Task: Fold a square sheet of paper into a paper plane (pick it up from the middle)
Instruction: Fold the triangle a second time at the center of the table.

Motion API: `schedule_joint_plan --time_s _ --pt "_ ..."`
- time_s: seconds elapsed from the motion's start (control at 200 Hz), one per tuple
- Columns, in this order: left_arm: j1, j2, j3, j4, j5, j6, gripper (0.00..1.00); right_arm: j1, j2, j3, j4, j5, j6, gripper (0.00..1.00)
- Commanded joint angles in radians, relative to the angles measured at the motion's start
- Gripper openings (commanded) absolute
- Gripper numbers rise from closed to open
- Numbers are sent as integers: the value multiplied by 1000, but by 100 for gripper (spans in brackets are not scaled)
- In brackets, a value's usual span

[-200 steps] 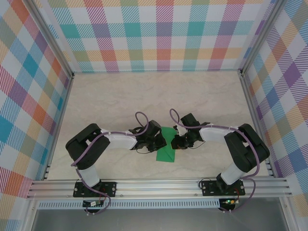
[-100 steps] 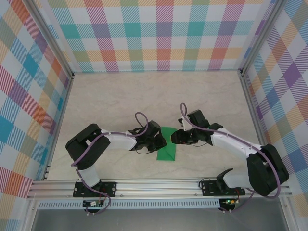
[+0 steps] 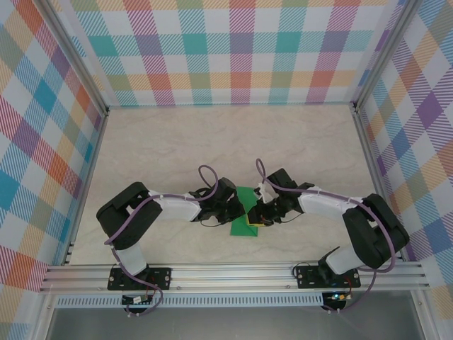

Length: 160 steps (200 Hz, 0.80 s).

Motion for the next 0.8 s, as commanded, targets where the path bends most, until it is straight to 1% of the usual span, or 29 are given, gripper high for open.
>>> schedule_joint_plan --time_s 0.0,0.17,0.345,0.615,0.795 --pt "-24 31 -2 -70 -13 8 11 16 23 16 -8 -39 9 19" --pt "-24 29 -3 -72 -13 8 11 34 56 46 -19 -19 4 20" --pt "-24 23 -4 -76 -15 11 11 37 112 69 -42 31 4 20" --pt "-24 23 -6 -81 -16 15 11 37 142 31 -90 111 -32 20" --pt "-24 23 -10 -81 -18 14 11 37 129 0 -95 126 -39 20"
